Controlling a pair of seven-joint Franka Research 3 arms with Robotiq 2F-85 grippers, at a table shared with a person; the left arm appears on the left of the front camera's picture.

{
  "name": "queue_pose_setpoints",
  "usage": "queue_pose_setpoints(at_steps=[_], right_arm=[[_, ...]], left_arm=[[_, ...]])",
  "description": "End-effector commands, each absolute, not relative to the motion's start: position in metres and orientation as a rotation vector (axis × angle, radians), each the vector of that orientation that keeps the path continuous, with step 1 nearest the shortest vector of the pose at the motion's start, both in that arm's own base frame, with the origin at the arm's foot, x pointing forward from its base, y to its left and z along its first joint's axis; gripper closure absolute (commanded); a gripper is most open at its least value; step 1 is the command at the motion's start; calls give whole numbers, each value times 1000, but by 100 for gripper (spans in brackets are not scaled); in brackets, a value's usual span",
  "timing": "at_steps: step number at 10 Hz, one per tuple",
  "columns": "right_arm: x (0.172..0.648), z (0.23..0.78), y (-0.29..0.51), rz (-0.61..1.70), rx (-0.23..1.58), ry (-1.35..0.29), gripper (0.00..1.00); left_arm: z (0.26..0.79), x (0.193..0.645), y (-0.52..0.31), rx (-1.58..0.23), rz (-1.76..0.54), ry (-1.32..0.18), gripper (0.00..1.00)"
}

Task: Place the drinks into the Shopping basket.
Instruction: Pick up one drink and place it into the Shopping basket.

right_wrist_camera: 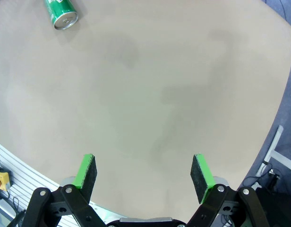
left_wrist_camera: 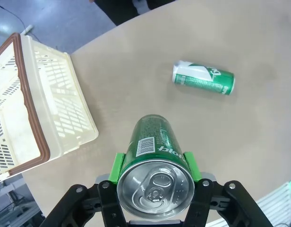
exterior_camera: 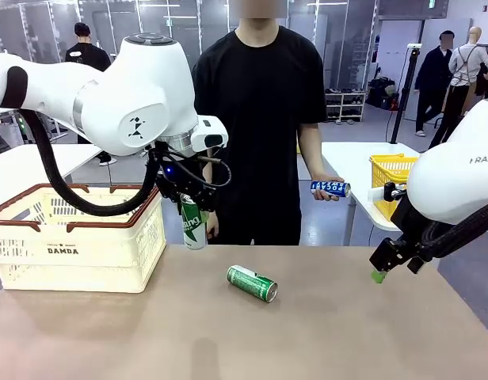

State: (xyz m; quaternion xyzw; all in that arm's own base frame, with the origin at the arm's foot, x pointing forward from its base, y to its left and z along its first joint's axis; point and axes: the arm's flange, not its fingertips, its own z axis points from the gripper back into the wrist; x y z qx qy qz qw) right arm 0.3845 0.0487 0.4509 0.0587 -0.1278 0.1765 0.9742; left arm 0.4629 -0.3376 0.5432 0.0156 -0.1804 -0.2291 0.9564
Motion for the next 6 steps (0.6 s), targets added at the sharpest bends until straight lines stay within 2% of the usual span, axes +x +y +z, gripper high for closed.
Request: queue_pose_setpoints(at_steps=[1,6], right_arm=[[385,452,47,370,124,-255,0],[385,452,47,370,124,-255,0]], left_arm=[[568,466,-322,24,-452,-377,42],[625,505,-215,38,-270,-430,42]])
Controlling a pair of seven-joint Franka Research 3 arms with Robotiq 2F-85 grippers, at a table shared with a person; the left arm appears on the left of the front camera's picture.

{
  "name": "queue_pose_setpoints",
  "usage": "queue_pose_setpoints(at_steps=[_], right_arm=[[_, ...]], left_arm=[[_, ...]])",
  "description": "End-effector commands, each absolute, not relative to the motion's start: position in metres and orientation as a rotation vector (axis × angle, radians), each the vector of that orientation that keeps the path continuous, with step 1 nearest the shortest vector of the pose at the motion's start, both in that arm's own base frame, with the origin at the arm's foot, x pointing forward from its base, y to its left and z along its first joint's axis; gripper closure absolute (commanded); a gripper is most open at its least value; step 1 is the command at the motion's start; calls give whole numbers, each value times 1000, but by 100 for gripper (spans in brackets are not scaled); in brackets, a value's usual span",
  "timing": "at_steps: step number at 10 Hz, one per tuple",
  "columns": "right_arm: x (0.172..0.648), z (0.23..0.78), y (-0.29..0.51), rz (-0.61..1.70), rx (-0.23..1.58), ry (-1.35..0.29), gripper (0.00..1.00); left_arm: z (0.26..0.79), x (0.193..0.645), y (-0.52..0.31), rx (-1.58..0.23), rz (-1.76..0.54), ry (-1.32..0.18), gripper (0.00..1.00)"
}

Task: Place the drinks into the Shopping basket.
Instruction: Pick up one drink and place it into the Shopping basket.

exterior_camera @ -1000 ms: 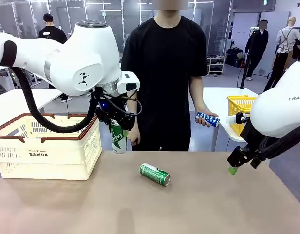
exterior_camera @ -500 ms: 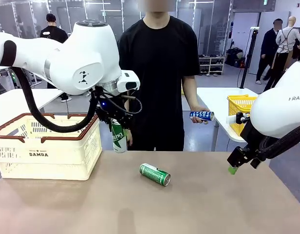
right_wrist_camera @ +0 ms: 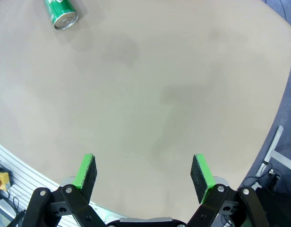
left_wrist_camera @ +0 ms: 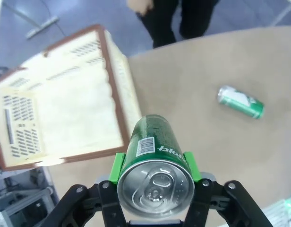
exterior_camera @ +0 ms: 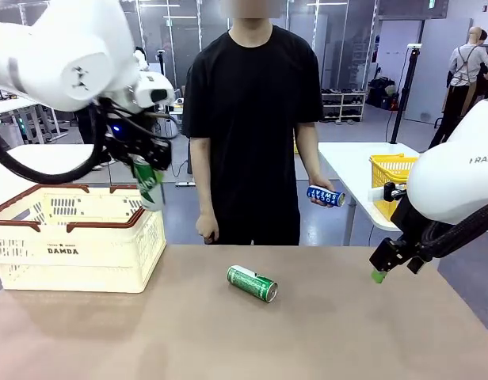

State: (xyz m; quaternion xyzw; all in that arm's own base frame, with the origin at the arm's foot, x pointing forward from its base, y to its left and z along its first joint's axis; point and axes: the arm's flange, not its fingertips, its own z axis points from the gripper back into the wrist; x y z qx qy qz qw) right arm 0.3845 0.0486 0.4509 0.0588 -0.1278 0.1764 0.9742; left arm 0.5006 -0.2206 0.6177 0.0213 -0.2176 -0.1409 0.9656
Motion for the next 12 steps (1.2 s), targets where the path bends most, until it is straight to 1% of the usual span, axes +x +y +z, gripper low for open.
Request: queue_pose_setpoints(at_steps=[1,4,7,10,11,12], right_arm=[[385,452,47,370,124,-255,0],[385,452,47,370,124,-255,0],[385,452,47,370,124,-255,0],[385,452,47,370,124,-255,0],[385,452,47,370,124,-255,0],[385,452,47,370,124,-255,0]], left_arm=[[632,513,-191,52,-228,-448,42],[643,535,-112,38,-100,-494,42],[639,548,-35,-3,29,-466,42],[623,552,7,-8,106,-446,42],[619,555,14,-53,125,-452,42],[618,553,14,-54,115,-455,42]])
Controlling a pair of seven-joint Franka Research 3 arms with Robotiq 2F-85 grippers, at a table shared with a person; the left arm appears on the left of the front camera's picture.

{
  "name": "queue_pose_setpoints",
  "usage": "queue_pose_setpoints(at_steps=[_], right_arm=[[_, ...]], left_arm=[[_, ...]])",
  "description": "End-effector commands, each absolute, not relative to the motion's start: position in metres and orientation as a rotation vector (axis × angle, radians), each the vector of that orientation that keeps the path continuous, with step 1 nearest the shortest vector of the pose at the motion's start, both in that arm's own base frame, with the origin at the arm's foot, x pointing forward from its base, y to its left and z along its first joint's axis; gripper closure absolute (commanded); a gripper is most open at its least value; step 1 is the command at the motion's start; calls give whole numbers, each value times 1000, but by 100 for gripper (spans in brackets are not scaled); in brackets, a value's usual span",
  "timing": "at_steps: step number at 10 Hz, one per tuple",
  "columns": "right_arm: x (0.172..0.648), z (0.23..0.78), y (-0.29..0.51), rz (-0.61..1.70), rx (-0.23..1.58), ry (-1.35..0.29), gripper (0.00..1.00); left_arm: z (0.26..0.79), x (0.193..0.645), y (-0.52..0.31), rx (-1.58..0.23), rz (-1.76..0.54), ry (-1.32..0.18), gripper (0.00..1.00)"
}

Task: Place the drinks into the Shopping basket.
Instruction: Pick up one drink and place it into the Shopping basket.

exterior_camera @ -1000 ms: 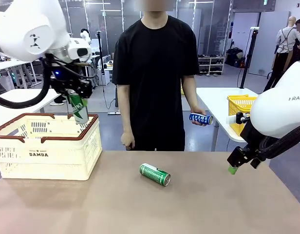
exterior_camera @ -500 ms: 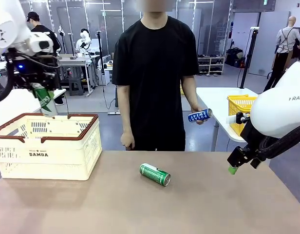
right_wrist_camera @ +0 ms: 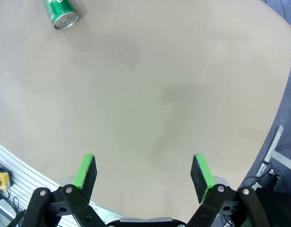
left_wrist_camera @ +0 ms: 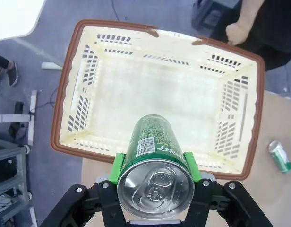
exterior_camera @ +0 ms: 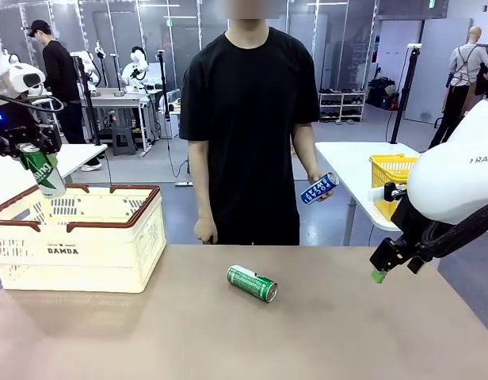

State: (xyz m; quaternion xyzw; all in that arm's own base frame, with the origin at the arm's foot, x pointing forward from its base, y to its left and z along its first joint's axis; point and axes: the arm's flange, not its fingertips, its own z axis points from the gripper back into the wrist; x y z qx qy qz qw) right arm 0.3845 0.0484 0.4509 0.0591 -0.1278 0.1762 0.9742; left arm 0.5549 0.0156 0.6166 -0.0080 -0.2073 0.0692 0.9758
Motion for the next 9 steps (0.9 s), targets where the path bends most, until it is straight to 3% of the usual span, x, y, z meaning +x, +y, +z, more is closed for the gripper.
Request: queue_pose_setpoints(at_steps=[1,2,7,9], right_arm=[[385,452,47,370,124,-255,0],[385,452,47,370,124,-255,0],[385,452,47,370,124,-255,0],[385,452,47,370,124,-255,0]], left_arm=[[620,547,15,-63,102,-475,42],[617,555,16,-16,140,-418,42],[612,556,15,-27,137,-415,42],[591,581,27,-66,59,-386,42]])
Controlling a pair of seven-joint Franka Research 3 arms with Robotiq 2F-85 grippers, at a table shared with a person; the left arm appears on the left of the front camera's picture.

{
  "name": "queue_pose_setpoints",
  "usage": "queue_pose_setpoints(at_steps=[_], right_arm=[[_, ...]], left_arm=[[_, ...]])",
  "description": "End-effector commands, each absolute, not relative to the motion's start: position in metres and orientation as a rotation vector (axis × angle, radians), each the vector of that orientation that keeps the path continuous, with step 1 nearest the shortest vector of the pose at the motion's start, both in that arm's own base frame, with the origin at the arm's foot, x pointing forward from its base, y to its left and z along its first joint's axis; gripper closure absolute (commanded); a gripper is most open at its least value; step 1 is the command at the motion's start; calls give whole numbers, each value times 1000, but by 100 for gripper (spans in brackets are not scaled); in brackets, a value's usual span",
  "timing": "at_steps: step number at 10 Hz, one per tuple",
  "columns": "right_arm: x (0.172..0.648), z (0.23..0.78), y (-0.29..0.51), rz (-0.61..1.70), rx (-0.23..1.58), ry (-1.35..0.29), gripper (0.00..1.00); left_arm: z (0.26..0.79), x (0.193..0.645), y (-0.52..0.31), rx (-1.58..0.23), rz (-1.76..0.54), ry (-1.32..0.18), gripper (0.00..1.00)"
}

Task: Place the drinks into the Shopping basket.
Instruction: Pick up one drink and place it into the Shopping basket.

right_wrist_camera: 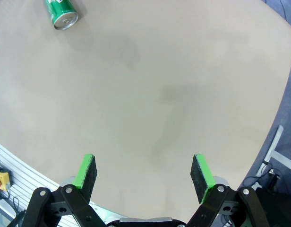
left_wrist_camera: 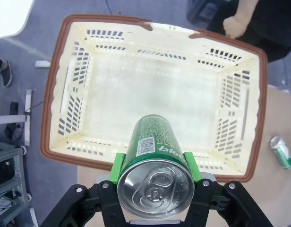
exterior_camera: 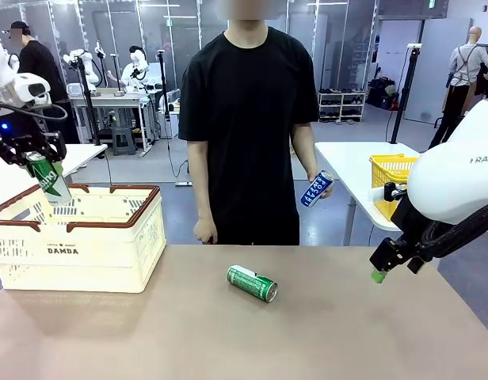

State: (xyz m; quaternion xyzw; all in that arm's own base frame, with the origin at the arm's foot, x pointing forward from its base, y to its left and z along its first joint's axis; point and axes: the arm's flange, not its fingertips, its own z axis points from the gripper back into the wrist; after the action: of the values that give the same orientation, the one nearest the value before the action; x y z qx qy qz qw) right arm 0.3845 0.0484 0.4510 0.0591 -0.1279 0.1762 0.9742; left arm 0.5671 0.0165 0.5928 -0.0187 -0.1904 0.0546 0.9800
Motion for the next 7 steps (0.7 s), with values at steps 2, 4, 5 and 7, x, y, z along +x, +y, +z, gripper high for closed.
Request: queue_pose_setpoints(at_steps=[2,4,5,7], right_arm=[[385,452,47,370,124,-255,0],[385,452,47,370,124,-255,0],[385,452,47,370,124,-255,0],[385,452,47,370,124,-255,0]], left_arm=[[570,597,38,-24,19,-350,42],[550,607,47,-34,19,-306,42],[537,614,51,-28,10,-300,42],[512,625,58,-40,-22,-267,42]])
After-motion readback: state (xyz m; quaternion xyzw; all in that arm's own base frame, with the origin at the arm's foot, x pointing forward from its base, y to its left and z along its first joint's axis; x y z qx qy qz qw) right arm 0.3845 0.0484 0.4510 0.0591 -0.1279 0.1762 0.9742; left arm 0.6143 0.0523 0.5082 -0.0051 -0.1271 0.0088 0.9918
